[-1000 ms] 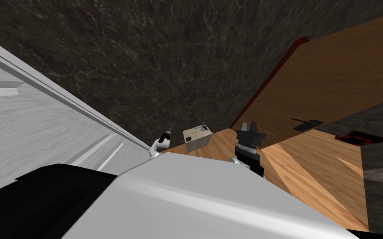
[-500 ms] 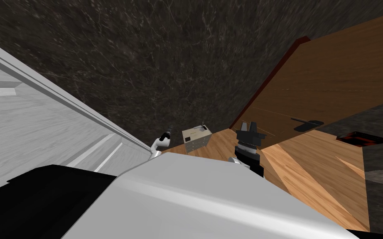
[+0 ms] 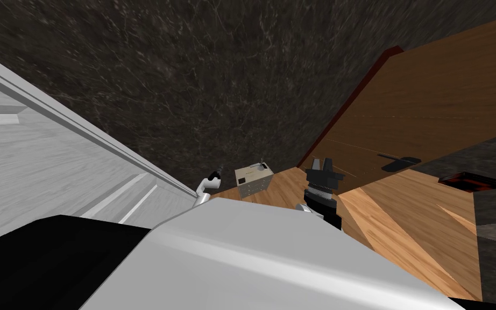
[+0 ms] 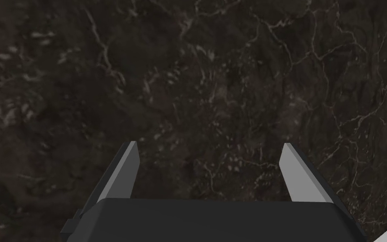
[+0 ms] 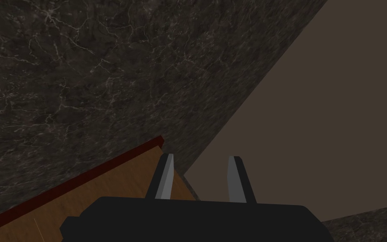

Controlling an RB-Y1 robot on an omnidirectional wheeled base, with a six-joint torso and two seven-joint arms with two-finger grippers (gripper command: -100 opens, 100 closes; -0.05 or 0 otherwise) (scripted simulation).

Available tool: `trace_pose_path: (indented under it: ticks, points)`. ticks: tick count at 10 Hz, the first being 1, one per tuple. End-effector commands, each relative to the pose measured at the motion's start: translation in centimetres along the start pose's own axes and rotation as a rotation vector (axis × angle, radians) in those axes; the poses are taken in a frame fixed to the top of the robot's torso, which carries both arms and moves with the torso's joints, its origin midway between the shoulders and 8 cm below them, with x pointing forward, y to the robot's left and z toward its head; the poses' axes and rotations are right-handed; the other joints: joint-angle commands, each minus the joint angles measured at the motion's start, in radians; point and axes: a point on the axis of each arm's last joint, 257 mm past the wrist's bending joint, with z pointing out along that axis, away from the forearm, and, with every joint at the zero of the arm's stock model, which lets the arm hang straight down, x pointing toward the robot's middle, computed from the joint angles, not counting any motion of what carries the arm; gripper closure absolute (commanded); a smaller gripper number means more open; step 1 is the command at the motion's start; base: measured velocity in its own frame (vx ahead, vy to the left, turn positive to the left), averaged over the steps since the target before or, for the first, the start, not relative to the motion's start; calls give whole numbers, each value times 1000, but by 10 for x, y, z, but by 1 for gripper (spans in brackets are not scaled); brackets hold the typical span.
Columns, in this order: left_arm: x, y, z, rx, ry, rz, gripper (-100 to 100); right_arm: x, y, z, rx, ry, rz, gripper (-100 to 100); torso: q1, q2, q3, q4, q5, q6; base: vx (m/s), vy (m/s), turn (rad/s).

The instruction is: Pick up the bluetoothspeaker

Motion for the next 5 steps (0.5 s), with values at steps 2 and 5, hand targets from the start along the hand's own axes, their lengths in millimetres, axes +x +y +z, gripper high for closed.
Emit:
trace_pose_path:
  ticks: [2,5]
  points:
    - [2,23,6,-89,0,-15,-100,0,0,0,0,0,0,0,-1,0,0,0,0,0,14,-39,19]
    - [7,53,15,-211,4,-53,-100,0,0,0,0,0,0,0,-1,0,0,0,0,0,19,-51,38]
